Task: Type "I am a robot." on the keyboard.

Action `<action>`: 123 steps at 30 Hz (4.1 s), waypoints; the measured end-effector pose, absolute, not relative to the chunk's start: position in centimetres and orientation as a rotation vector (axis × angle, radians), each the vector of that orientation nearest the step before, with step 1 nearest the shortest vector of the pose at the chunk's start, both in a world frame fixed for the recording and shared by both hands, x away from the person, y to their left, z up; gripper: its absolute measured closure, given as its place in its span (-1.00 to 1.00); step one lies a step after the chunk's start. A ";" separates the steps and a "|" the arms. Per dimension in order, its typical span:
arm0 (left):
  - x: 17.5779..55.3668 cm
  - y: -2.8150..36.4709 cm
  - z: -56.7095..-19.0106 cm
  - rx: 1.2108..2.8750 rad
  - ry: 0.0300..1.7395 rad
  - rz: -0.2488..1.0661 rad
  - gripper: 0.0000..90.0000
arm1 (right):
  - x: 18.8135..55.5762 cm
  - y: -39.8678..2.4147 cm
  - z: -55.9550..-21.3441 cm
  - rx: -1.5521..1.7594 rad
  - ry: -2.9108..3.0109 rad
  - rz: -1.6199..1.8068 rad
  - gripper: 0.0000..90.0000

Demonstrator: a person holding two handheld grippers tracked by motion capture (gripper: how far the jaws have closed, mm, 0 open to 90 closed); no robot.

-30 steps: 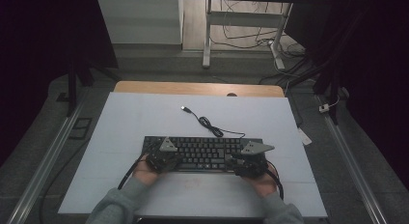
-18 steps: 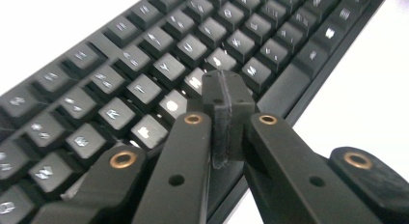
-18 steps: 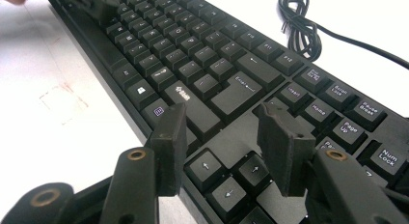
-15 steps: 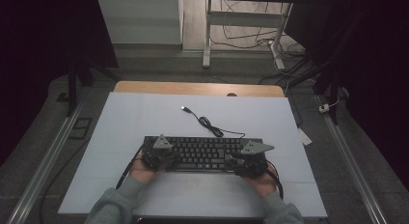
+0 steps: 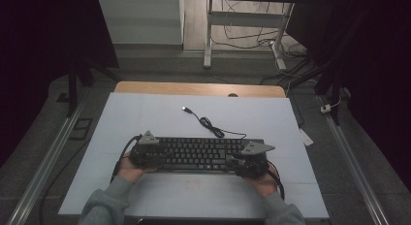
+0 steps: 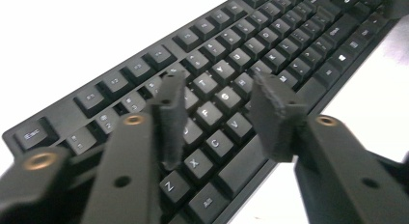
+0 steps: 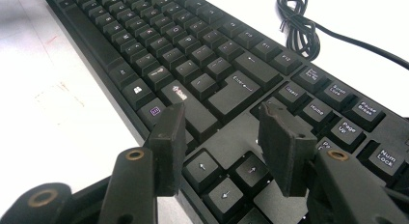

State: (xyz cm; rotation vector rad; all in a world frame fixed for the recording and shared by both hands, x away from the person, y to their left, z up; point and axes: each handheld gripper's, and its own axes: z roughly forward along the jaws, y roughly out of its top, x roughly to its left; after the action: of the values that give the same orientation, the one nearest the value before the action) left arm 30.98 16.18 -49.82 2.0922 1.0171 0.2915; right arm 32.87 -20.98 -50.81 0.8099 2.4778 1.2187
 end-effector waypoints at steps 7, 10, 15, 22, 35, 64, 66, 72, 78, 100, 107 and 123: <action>30.9 16.3 -49.8 2.095 1.037 0.298 -0.04 | 32.9 -20.9 -50.8 0.806 2.480 1.213 0.17; 30.9 16.3 -49.8 2.094 1.037 0.299 -0.07 | 32.9 -20.9 -50.8 0.802 2.480 1.219 0.16; 30.9 16.3 -49.9 2.103 1.036 0.293 -0.12 | 32.9 -20.7 -50.8 0.801 2.475 1.225 0.16; 31.0 16.4 -49.9 2.101 1.045 0.295 -0.14 | 33.0 -20.4 -50.4 0.798 2.467 1.256 0.16; 31.1 16.3 -50.2 2.117 1.045 0.293 -0.16 | 33.6 -18.6 -49.7 0.778 2.466 1.292 0.16; 31.2 16.0 -50.7 2.149 1.037 0.281 -0.18 | 37.0 -11.2 -50.0 0.721 2.588 1.280 0.99; 31.1 16.0 -50.7 2.150 1.038 0.282 -0.18 | 37.1 -10.7 -50.1 0.710 2.593 1.252 0.99; 31.1 16.0 -50.7 2.152 1.036 0.280 -0.18 | 37.6 -10.1 -51.0 0.741 2.612 1.178 0.99; 31.2 16.0 -50.8 2.158 1.035 0.281 -0.18 | 37.8 -9.9 -51.3 0.742 2.618 1.154 0.99; 31.2 16.2 -50.7 2.146 1.039 0.298 -0.19 | 36.1 -13.1 -49.9 0.726 2.544 1.230 0.99; 31.1 16.2 -50.6 2.133 1.041 0.321 -0.19 | 35.1 -16.6 -49.7 0.805 2.492 1.262 0.76; 31.3 16.5 -50.2 2.077 1.057 0.340 -0.07 | 31.8 -19.8 -49.9 0.791 2.427 1.293 0.26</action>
State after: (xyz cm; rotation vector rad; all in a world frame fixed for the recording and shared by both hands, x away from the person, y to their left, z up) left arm 31.26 16.53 -50.22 2.0768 1.0568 0.3404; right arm 31.80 -19.81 -49.92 0.7912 2.4266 1.2934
